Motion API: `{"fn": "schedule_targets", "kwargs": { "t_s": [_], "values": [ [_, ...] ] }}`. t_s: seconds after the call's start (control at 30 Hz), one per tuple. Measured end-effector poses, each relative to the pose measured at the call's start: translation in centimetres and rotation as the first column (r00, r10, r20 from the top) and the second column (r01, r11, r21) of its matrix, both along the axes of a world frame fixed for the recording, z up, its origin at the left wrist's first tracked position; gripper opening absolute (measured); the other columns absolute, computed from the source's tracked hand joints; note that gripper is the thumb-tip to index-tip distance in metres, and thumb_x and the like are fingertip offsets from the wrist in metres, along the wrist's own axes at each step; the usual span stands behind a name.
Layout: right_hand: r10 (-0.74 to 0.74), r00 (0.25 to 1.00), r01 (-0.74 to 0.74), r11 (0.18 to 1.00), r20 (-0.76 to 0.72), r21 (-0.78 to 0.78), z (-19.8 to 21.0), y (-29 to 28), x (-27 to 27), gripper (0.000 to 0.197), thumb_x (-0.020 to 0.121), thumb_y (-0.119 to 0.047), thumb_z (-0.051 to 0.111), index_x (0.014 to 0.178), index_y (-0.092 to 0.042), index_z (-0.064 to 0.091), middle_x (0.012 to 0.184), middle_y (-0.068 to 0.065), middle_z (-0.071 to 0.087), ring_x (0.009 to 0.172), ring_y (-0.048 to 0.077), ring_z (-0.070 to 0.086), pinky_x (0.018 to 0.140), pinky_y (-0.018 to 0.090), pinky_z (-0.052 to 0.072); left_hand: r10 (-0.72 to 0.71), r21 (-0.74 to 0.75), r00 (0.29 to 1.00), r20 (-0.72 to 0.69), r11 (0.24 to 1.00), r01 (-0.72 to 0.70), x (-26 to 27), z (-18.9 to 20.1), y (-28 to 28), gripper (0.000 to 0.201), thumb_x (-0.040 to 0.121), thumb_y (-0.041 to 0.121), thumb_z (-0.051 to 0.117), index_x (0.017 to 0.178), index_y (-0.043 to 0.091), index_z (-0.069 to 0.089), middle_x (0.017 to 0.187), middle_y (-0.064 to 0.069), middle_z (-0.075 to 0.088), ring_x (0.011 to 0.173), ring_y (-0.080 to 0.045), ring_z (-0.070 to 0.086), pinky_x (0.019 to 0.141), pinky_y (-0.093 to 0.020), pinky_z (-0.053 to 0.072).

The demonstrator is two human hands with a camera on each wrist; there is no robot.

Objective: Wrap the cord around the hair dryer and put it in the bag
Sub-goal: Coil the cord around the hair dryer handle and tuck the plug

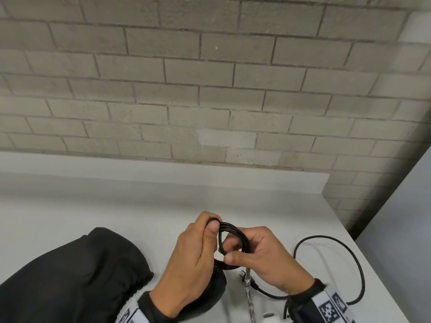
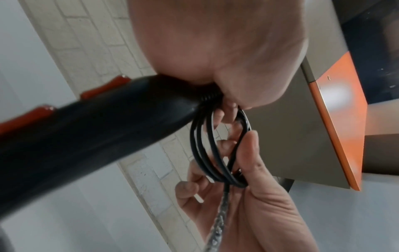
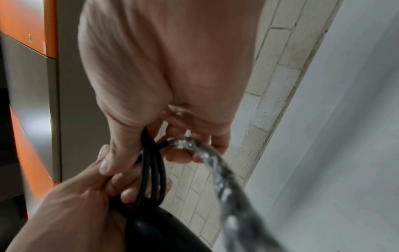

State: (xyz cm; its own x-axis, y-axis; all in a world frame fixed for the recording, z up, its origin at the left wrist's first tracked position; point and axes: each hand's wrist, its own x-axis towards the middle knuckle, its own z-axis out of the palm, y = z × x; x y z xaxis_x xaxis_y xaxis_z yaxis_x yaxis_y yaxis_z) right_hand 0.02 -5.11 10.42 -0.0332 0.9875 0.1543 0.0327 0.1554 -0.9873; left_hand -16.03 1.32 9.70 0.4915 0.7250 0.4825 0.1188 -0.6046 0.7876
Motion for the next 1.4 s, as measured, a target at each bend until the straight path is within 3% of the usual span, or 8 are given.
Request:
{"fn": "schedule_targets", "kwargs": {
  "t_s": [0.13, 0.3, 0.43, 0.53, 0.7, 0.9, 1.2, 1.4],
  "values": [
    [-0.385, 0.915, 0.357, 0.913, 0.124, 0.2, -1.1, -0.4, -0.9, 0.048, 0.06, -0.007, 0.091, 0.095, -0.028, 0.067, 0.086, -0.001, 0.069, 0.08, 0.014, 0.062, 0.076, 0.022, 0.049, 0.041, -0.01, 0.999, 0.002, 0.999, -0.041, 0.1, -0.1, 0.2, 0.039, 0.096, 0.064, 0.021, 0.085, 0.037, 0.047, 0.059, 0.015, 0.049, 0.055, -0.008, 0.041, 0.057, -0.023, 0.032],
    [-0.863, 0.375, 0.345, 0.47, 0.34, 0.812, -3.7, -0.9, -2.8, 0.03, 0.073, -0.019, 0.079, 0.096, -0.02, 0.061, 0.091, -0.002, 0.046, 0.075, 0.008, 0.053, 0.06, 0.019, 0.046, 0.079, -0.002, 0.997, 0.024, 0.997, -0.079, 0.5, -0.3, 0.3, 0.042, 0.095, 0.068, 0.019, 0.086, 0.037, 0.046, 0.058, 0.012, 0.047, 0.054, -0.009, 0.04, 0.055, -0.028, 0.034],
    [-0.801, 0.148, 0.284, 0.597, 0.58, 0.751, -3.6, -0.8, -3.5, 0.015, 0.088, -0.023, 0.07, 0.097, -0.012, 0.073, 0.078, 0.002, 0.054, 0.062, 0.018, 0.052, 0.039, 0.028, 0.041, 0.074, 0.004, 0.997, 0.019, 0.997, -0.074, 0.8, -0.4, 0.1, 0.041, 0.094, 0.071, 0.018, 0.086, 0.04, 0.044, 0.06, 0.012, 0.048, 0.054, -0.009, 0.041, 0.055, -0.023, 0.033],
    [-0.735, 0.234, 0.345, 0.674, 0.636, 0.653, -2.9, -0.5, -4.4, 0.011, 0.086, -0.02, 0.07, 0.096, -0.016, 0.069, 0.087, -0.002, 0.057, 0.073, 0.017, 0.055, 0.046, 0.027, 0.046, 0.07, -0.008, 0.997, 0.033, 0.998, -0.07, 1.1, -0.4, 0.1, 0.041, 0.092, 0.073, 0.019, 0.087, 0.04, 0.043, 0.061, 0.014, 0.051, 0.053, -0.009, 0.043, 0.053, -0.019, 0.036],
    [-0.55, 0.679, 0.486, 0.833, 0.486, 0.264, -1.1, -1.3, -5.6, 0.015, 0.096, -0.04, 0.049, 0.09, -0.04, 0.063, 0.1, -0.029, 0.06, 0.1, 0.001, 0.051, 0.082, 0.008, 0.039, 0.117, 0.005, 0.993, -0.002, 0.993, -0.117, 0.8, -0.4, 1.1, 0.041, 0.091, 0.075, 0.016, 0.09, 0.044, 0.043, 0.063, 0.014, 0.053, 0.056, -0.009, 0.047, 0.053, -0.032, 0.045],
    [-0.413, 0.911, 0.413, 0.909, 0.004, -0.055, 3.2, -2.9, -4.5, 0.021, 0.092, -0.025, 0.062, 0.078, -0.013, 0.073, 0.082, 0.002, 0.075, 0.08, 0.006, 0.067, 0.078, 0.015, 0.049, 0.144, 0.054, 0.99, -0.011, 0.988, -0.143, 0.3, -0.4, 1.2, 0.043, 0.092, 0.074, 0.013, 0.092, 0.043, 0.043, 0.06, 0.008, 0.049, 0.057, -0.013, 0.048, 0.054, -0.036, 0.044],
    [-0.326, 0.755, 0.182, 0.938, -0.569, -0.296, 4.7, -3.3, -2.7, 0.024, 0.088, -0.022, 0.058, 0.076, -0.002, 0.065, 0.069, 0.014, 0.058, 0.092, 0.035, 0.069, 0.091, 0.048, 0.055, 0.078, 0.052, 0.996, -0.041, 0.996, -0.076, 0.3, -0.3, 0.9, 0.036, 0.095, 0.068, 0.017, 0.109, 0.052, 0.045, 0.061, 0.016, 0.053, 0.058, -0.01, 0.047, 0.058, -0.022, 0.036],
    [-0.327, 0.588, 0.109, 0.938, -0.74, -0.329, 4.7, -2.7, -2.4, 0.03, 0.088, -0.031, 0.062, 0.074, -0.005, 0.068, 0.057, 0.005, 0.05, 0.059, 0.025, 0.064, 0.059, 0.041, 0.058, 0.047, 0.08, 0.998, -0.048, 0.996, -0.043, 0.4, -0.2, 0.7, 0.032, 0.098, 0.061, 0.02, 0.103, 0.047, 0.049, 0.058, 0.015, 0.049, 0.058, -0.01, 0.044, 0.058, -0.024, 0.035]
  ]
}}
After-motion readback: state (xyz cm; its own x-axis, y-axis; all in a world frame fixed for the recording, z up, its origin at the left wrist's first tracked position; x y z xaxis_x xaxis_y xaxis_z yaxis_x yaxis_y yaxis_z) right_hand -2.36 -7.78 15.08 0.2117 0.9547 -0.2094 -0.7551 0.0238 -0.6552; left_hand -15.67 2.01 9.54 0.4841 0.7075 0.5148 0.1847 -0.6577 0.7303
